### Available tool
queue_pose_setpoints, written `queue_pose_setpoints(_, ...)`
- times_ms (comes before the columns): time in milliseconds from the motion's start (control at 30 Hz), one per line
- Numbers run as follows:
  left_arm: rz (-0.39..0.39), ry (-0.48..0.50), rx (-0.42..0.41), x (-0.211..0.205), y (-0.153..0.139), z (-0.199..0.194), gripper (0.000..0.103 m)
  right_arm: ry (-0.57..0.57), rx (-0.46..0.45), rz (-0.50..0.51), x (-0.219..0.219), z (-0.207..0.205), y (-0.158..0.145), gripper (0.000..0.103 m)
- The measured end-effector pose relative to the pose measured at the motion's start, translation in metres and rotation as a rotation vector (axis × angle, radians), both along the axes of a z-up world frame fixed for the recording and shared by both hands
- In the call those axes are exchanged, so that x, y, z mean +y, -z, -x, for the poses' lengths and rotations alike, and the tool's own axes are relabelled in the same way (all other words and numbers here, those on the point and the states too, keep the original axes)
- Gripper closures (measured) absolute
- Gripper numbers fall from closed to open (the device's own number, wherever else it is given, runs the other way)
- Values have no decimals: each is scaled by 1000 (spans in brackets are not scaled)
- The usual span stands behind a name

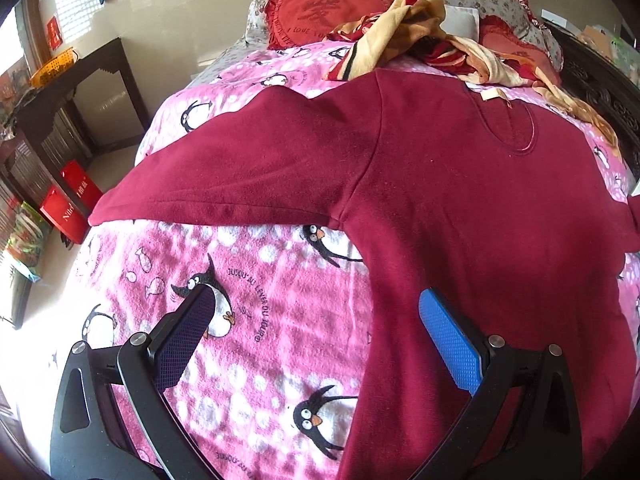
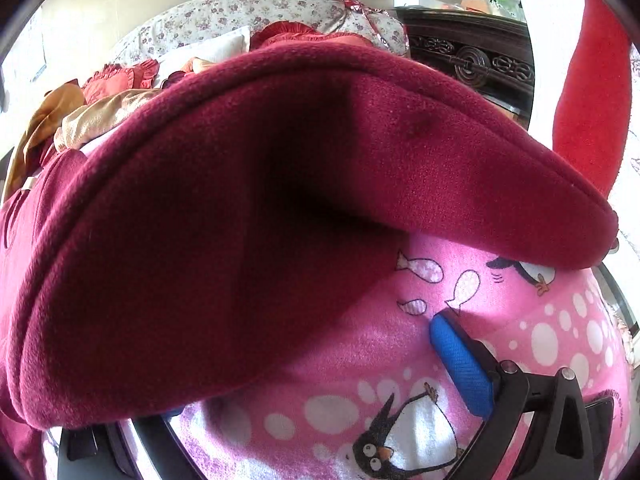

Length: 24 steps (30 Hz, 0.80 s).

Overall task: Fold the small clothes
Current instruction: 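Spread the dark red sweatshirt flat on the pink blanket with both tools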

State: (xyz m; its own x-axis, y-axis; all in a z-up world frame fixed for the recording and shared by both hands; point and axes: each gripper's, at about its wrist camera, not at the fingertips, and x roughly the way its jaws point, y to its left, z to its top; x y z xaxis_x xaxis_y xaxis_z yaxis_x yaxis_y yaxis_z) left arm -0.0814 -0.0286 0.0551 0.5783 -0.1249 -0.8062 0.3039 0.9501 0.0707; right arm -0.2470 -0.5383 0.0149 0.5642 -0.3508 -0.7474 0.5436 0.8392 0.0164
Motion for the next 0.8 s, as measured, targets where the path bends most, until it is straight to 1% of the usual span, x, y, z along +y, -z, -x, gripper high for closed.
queue_pose_setpoints(200, -7, 24, -48, -9, -14, 14, 1, 1, 2, 3, -2, 1, 3, 0)
queue_pose_setpoints(333, -14, 47, -56, -15, -17, 20, 1, 0, 5, -1, -2, 2, 1, 0)
queue_pose_setpoints(433, -11, 61, -64, -16, -21, 24, 1, 13, 47, -62, -2, 6, -1, 0)
queue_pose_setpoints(467, -7, 64, -67, -17, -22, 25, 1, 10, 69, -100, -1, 7, -3, 0)
queue_pose_setpoints(533, -1, 70, -69, -18, -23, 26, 1, -33, 94, -145, 5, 12, -8, 0)
queue_pose_setpoints(633, 3, 84, -62, -21, -22, 27, 1, -88, 71, -190, 28, 37, -24, 0)
queue_pose_setpoints(667, 5, 86, -63, -21, -22, 28, 1, -99, 55, -185, 35, 46, -32, 0)
queue_pose_setpoints(800, 35, 98, -59, -23, -25, 32, 1, -144, -25, -101, 73, 85, -78, 0)
